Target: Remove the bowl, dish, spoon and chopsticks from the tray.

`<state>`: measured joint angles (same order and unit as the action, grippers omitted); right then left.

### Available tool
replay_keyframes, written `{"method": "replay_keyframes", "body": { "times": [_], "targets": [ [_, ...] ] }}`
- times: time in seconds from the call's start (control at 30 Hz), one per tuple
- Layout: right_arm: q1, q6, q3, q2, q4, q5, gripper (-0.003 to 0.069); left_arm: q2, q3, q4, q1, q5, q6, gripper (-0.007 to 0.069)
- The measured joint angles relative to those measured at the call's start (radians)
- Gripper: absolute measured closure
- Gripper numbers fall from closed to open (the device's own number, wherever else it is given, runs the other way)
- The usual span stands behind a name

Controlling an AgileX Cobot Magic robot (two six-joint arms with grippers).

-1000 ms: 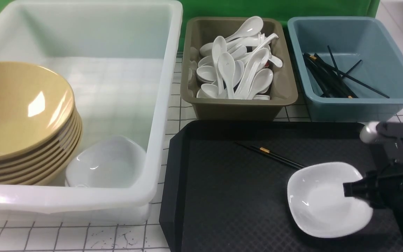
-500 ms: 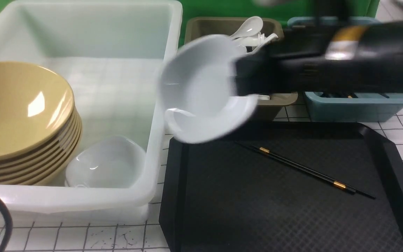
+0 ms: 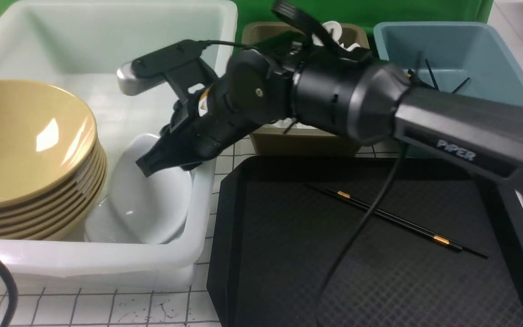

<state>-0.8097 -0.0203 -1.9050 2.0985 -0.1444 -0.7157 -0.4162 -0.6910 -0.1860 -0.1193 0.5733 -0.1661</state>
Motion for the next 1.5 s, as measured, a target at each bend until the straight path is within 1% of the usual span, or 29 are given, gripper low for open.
{"method": "replay_keyframes", "body": {
  "times": [0.03,0.07,0.1,0.17,0.23,0.27,0.3,0.37,0.4,0.5,0.53,0.57,0.6,0.63,0.67,0.73,0.87,1.0,1.07,1.17,1.27,1.47,1.5],
  "targets": [
    [0.0,0.0,0.0,0.0,0.0,-0.004,0.0452,0.0,0.0,0.0,0.0,0.0,0.0,0.0636],
    [0.0,0.001,-0.009,-0.002,0.002,-0.019,0.0411,0.0,0.0,0.0,0.0,0.0,-0.001,0.0636],
    [0.001,-0.009,-0.019,-0.017,0.011,-0.047,0.0338,0.0,0.0,0.002,0.0,0.0,-0.006,0.0636],
    [0.008,-0.03,-0.03,-0.042,0.02,-0.089,0.0274,0.0,0.001,0.007,0.0,0.0,-0.007,0.0636],
    [0.028,-0.105,-0.05,-0.091,0.045,-0.168,0.0224,0.0,0.001,0.022,0.006,0.001,-0.007,0.0636],
    [0.032,-0.114,-0.051,-0.091,0.051,-0.168,0.0224,0.0,0.001,0.027,0.007,0.001,-0.007,0.0636],
    [0.065,-0.159,-0.046,-0.153,0.12,-0.255,0.0207,0.0,0.007,0.043,0.028,0.001,-0.01,0.0636],
    [0.102,-0.151,-0.025,-0.188,0.177,-0.287,0.0204,0.001,0.016,0.053,0.05,0.001,-0.01,0.0636],
    [0.164,-0.123,0.02,-0.235,0.228,-0.317,0.0204,0.001,0.033,0.059,0.07,-0.002,-0.01,0.0636],
    [0.32,-0.094,0.155,-0.29,0.242,-0.334,0.0216,0.002,0.088,0.071,0.113,-0.026,-0.01,0.0636],
    [0.382,-0.086,0.248,-0.294,0.227,-0.336,0.0227,0.002,0.12,0.074,0.132,-0.042,-0.01,0.0636],
    [0.392,-0.085,0.262,-0.294,0.225,-0.336,0.0229,0.002,0.131,0.075,0.138,-0.044,-0.01,0.0636],
    [0.446,-0.081,0.365,-0.289,0.207,-0.329,0.0243,0.002,0.177,0.075,0.16,-0.063,-0.01,0.0636],
    [0.457,-0.081,0.38,-0.286,0.205,-0.324,0.0247,0.002,0.182,0.075,0.162,-0.063,-0.01,0.0636],
    [0.489,-0.081,0.53,-0.277,0.186,-0.287,0.0262,0.002,0.234,0.075,0.186,-0.091,-0.01,0.0636],
    [0.492,-0.086,0.585,-0.275,0.179,-0.26,0.0267,0.002,0.257,0.076,0.199,-0.11,-0.01,0.0636],
    [0.487,-0.117,0.721,-0.275,0.156,-0.15,0.027,0.001,0.278,0.076,0.218,-0.178,-0.01,0.0636],
    [0.485,-0.142,0.776,-0.274,0.155,-0.08,0.0284,0.001,0.279,0.076,0.219,-0.2,-0.01,0.0636],
    [0.485,-0.142,0.783,-0.269,0.154,-0.071,0.0293,0.001,0.28,0.076,0.219,-0.203,-0.01,0.0636],
    [0.485,-0.159,0.792,-0.262,0.126,-0.067,0.0333,0.001,0.28,0.076,0.219,-0.206,-0.01,0.0636],
    [0.481,-0.169,0.793,-0.262,0.085,-0.072,0.0391,0.001,0.28,0.076,0.219,-0.211,-0.006,0.0636],
    [0.448,-0.194,0.793,-0.263,0.063,-0.082,0.0499,0.001,0.28,0.076,0.219,-0.212,-0.005,0.0636],
    [0.444,-0.199,0.793,-0.263,0.062,-0.083,0.0508,0.001,0.28,0.076,0.219,-0.212,-0.005,0.0636]
  ]
}}
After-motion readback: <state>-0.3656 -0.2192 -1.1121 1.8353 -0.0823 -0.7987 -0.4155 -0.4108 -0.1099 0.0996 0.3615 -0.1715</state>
